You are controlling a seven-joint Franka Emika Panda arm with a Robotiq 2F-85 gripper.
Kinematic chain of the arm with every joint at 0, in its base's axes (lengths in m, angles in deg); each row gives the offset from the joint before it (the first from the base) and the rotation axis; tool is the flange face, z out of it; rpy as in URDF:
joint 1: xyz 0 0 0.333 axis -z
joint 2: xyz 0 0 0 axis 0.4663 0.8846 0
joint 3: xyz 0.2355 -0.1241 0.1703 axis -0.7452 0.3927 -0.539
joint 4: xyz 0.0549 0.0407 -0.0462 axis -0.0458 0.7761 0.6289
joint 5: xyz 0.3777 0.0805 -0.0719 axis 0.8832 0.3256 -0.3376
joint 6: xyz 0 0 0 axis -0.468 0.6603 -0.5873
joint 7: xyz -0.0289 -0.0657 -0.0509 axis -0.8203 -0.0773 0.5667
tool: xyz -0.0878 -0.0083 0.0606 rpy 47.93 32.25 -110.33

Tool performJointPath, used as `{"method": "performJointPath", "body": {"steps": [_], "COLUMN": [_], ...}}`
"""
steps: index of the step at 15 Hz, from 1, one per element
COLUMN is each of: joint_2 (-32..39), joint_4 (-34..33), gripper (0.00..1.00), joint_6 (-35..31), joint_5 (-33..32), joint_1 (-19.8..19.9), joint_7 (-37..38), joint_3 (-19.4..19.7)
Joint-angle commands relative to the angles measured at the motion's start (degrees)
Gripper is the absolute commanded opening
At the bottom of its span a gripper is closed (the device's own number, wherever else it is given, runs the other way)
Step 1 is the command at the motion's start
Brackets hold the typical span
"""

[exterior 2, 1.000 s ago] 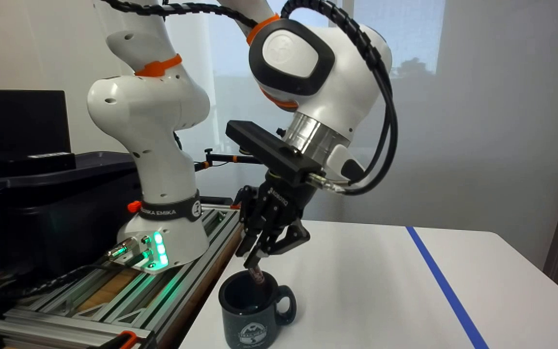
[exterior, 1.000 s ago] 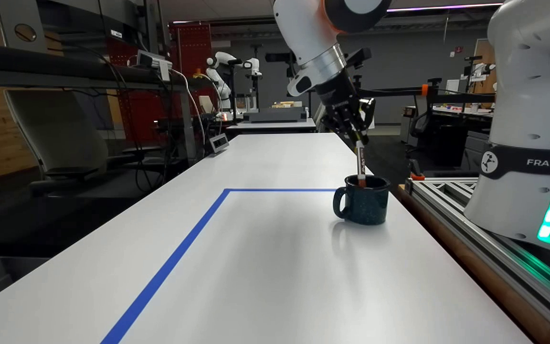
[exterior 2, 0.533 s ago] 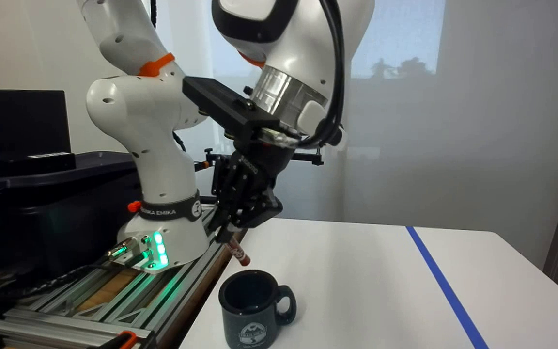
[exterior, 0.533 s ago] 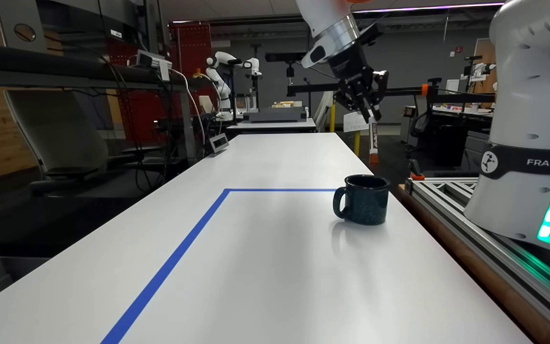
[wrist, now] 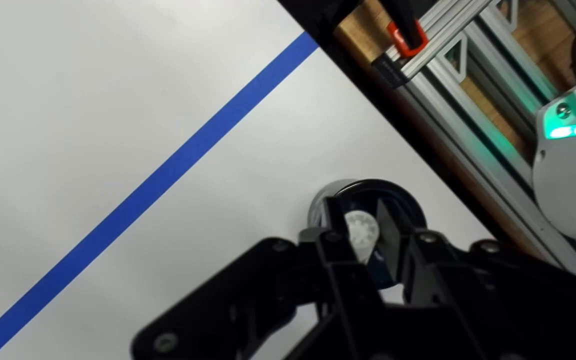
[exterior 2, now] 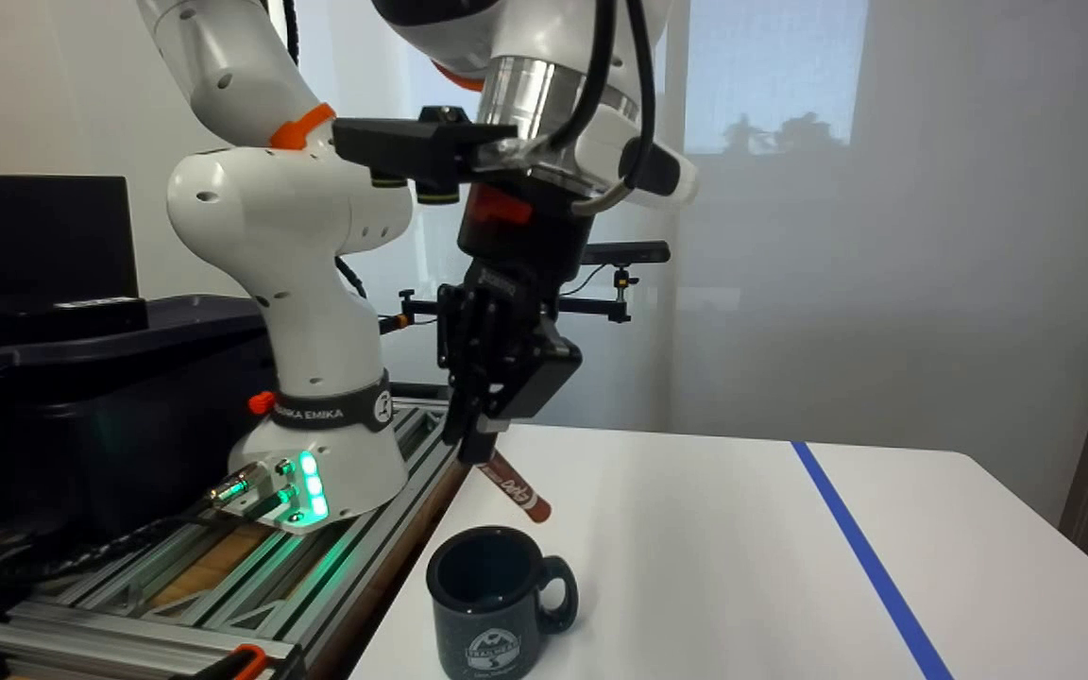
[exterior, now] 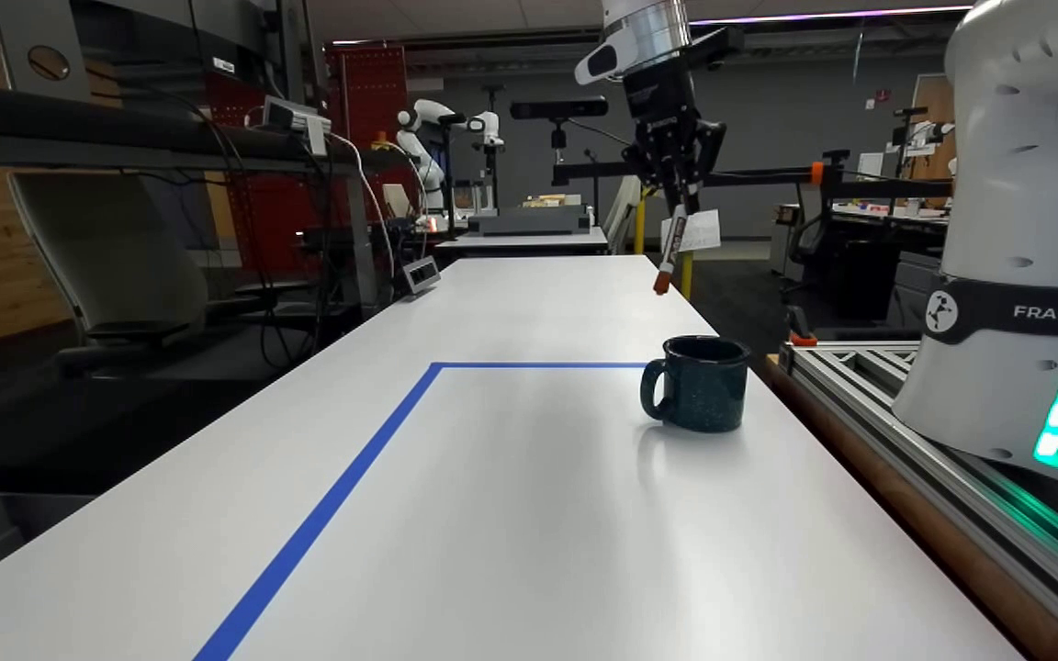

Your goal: Take the marker out of the mug.

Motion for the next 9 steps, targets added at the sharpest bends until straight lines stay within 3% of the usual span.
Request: {"method": "performJointPath", "body": {"steps": [1, 9], "joint_2": [1.71, 12.95], "joint_4": [0.02, 0.79], "gripper": [0.06, 0.06], "joint_6": [-7.57, -27.06], "joint_5": [0.25, 2.44], "joint_1": [-1.21, -5.62], "joint_7": [3.2, 7.61], "joint_3": [-0.8, -3.31]}}
